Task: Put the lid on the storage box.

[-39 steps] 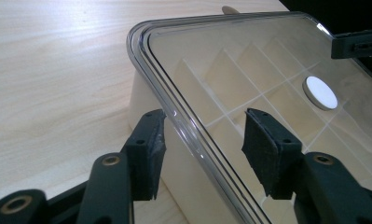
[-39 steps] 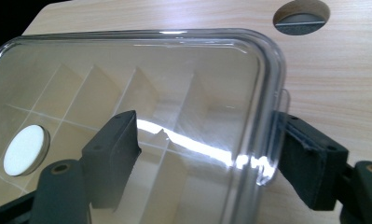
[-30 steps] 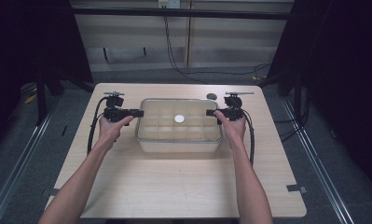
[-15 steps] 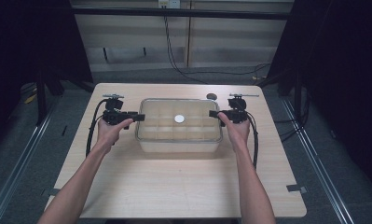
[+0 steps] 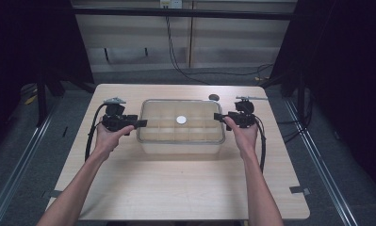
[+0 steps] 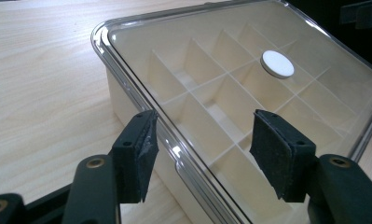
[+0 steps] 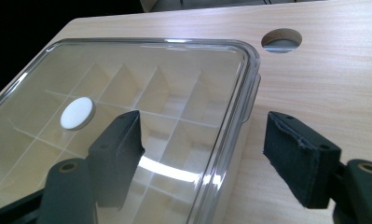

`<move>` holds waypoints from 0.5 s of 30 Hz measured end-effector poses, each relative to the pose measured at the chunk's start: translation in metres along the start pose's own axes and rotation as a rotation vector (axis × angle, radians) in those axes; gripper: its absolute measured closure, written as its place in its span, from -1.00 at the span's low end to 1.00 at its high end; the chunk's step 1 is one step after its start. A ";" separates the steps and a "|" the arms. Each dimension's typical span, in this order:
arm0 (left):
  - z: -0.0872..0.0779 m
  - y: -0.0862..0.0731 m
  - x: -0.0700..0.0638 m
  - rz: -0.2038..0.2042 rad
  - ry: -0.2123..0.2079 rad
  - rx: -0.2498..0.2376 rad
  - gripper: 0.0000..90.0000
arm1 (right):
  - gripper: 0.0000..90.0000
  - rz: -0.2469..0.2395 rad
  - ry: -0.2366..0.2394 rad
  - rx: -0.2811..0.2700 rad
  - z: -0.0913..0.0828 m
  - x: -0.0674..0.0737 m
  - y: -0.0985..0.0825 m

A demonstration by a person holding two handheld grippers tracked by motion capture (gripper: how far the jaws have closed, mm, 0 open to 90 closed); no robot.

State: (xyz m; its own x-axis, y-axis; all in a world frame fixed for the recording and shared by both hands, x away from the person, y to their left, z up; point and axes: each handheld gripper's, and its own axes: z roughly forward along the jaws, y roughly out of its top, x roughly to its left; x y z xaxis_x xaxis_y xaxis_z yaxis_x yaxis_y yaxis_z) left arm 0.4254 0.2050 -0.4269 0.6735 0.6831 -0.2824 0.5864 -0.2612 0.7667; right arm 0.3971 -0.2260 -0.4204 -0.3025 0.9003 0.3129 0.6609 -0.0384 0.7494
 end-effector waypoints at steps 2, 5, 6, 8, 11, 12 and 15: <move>-0.004 -0.003 -0.002 0.010 0.002 0.004 -0.10 | -0.40 -0.005 0.021 -0.017 -0.005 0.002 -0.001; -0.012 -0.007 -0.007 0.026 -0.005 -0.007 -0.09 | -0.40 -0.019 0.025 -0.029 -0.011 0.006 -0.002; -0.014 -0.009 -0.009 0.030 -0.009 -0.013 -0.06 | -0.39 -0.019 0.027 -0.036 -0.013 0.007 -0.003; -0.016 -0.013 -0.011 0.040 -0.004 -0.012 -0.03 | -0.33 -0.008 0.040 -0.049 -0.016 0.008 -0.006; -0.020 -0.019 -0.014 0.032 0.002 -0.013 -0.03 | -0.34 0.003 0.056 -0.058 -0.020 0.009 -0.015; -0.022 -0.022 -0.016 0.032 0.004 -0.012 -0.03 | -0.35 -0.004 0.056 -0.057 -0.022 0.010 -0.018; -0.027 -0.027 -0.021 0.051 0.014 -0.002 -0.05 | -0.36 -0.019 0.073 -0.053 -0.029 0.014 -0.028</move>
State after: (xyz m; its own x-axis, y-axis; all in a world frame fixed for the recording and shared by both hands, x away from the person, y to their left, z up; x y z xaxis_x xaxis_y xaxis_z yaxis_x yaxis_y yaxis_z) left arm 0.3829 0.2159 -0.4260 0.6962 0.6783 -0.2350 0.5505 -0.2943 0.7812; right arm 0.3549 -0.2248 -0.4202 -0.3654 0.8672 0.3383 0.6177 -0.0459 0.7850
